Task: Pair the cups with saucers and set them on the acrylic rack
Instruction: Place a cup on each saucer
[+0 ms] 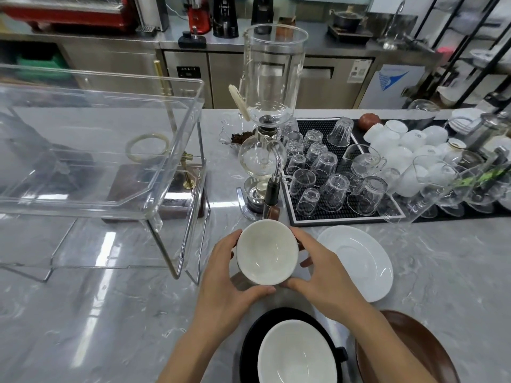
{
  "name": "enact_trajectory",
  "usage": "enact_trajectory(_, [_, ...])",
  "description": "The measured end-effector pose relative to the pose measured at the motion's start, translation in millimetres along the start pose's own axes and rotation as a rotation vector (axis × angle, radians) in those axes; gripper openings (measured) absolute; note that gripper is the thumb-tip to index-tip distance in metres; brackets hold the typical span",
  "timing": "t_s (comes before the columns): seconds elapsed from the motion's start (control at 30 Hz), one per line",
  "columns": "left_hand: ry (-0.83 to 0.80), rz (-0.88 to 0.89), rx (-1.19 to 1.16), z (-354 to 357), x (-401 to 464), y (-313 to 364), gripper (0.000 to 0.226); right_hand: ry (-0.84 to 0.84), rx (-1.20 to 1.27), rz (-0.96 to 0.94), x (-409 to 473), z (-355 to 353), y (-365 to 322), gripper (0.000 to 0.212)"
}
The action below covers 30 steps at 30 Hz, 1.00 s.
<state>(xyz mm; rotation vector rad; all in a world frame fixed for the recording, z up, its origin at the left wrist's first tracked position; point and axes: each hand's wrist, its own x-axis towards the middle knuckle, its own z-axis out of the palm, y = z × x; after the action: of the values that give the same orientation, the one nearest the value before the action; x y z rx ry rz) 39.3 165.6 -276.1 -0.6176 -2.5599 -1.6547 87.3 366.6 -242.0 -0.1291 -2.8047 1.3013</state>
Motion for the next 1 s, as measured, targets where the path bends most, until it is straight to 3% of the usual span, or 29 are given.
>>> enact_trajectory(0.57, [0.024,0.102,-0.056,-7,-3,24,0.096,0.078,-0.01,-0.053,-14,-13,-15,0.083])
enact_trajectory(1.0, [-0.092,0.222,-0.093,13,-14,71,0.092,0.202,0.012,0.005,-71,-48,-13,0.083])
